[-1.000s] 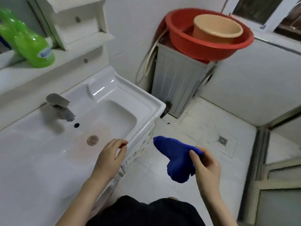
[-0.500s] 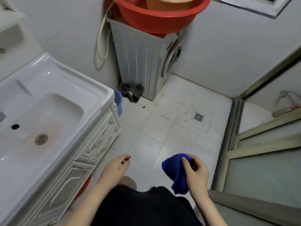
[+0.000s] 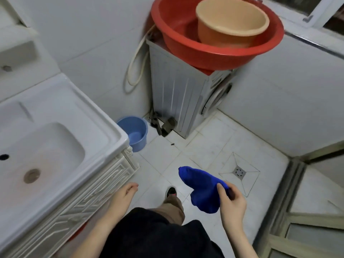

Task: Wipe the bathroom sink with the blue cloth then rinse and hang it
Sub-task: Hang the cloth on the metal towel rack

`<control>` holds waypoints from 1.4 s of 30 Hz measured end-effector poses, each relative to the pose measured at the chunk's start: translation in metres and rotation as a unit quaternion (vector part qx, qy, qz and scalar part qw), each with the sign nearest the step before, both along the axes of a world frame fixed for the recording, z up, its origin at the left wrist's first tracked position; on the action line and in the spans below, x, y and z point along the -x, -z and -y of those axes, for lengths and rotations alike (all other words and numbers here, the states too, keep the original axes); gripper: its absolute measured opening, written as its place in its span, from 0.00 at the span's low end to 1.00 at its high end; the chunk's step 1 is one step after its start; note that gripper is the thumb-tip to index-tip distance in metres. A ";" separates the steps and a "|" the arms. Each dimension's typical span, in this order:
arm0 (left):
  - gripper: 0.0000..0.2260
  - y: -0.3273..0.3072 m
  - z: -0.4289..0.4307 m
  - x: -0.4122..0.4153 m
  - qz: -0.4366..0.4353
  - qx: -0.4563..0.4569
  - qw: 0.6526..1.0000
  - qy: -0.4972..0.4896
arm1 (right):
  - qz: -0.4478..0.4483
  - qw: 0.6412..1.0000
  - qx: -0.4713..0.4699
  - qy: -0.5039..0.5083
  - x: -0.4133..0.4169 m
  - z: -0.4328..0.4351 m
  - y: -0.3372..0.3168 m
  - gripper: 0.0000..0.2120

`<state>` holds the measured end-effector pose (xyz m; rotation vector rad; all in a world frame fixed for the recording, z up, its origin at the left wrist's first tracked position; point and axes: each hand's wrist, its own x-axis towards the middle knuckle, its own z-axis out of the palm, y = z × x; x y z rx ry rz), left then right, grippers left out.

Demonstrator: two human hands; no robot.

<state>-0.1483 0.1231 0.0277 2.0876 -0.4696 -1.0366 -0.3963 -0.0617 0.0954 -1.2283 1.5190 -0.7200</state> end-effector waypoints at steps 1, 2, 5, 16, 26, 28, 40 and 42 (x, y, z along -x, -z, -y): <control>0.09 0.000 0.020 -0.006 -0.021 0.003 1.000 -0.015 | -0.003 1.000 0.001 -0.006 -0.010 0.022 -0.001 0.05; 0.07 -0.002 0.041 -0.015 -0.034 0.009 0.999 -0.026 | -0.009 1.000 0.003 -0.015 -0.020 0.043 -0.004 0.05; 0.09 -0.018 0.104 -0.043 -0.035 0.046 0.997 -0.044 | -0.022 0.997 0.026 -0.063 -0.055 0.104 -0.022 0.06; 0.10 -0.037 0.212 -0.106 -0.025 0.081 0.971 -0.224 | 0.014 0.963 0.053 -0.264 -0.194 0.267 -0.050 0.07; 0.13 -0.036 0.229 -0.130 0.038 0.029 0.858 -0.511 | 0.076 0.865 0.028 -0.495 -0.364 0.354 -0.045 0.08; 0.12 -0.043 0.236 -0.137 0.046 0.038 0.840 -0.539 | 0.091 0.841 0.038 -0.531 -0.394 0.359 -0.055 0.08; 0.06 -0.177 0.289 -0.287 0.242 0.124 0.892 -0.362 | 0.160 0.693 0.168 -0.683 -0.535 0.348 -0.166 0.10; 0.09 -0.224 0.303 -0.314 0.277 0.167 0.895 -0.307 | 0.173 0.652 0.207 -0.709 -0.552 0.345 -0.196 0.09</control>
